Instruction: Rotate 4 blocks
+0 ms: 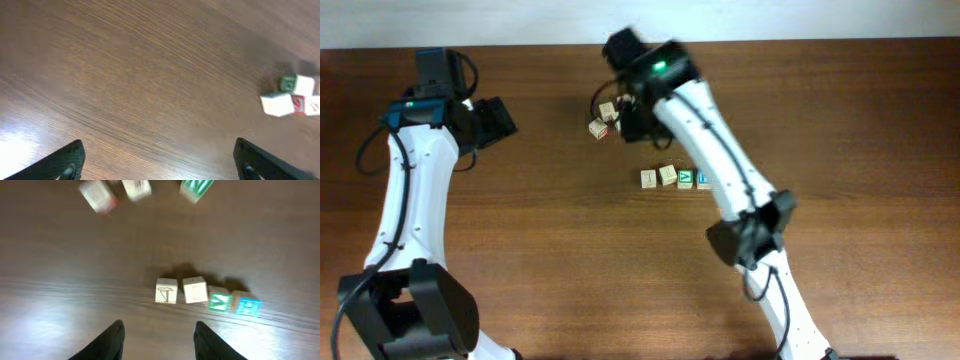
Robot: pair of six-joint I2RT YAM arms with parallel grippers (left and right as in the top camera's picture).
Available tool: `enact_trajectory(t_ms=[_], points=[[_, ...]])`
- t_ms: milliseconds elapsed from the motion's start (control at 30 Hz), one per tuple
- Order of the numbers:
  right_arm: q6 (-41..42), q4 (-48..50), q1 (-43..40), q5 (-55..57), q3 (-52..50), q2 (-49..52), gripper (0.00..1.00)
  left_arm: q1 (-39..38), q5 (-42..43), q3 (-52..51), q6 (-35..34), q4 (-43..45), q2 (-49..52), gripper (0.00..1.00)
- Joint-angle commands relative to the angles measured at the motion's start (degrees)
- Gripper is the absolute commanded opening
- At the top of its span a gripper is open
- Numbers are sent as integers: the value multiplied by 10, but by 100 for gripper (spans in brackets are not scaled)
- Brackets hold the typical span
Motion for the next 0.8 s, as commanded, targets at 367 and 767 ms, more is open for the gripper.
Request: enact_trajectory(t_ms=[367, 767], points=[[-90, 165, -182, -67, -559, -165, 40, -120, 25, 13, -19, -35, -13, 89], [-99, 315, -131, -85, -653, -165, 35, -132, 24, 13, -25, -35, -12, 91]])
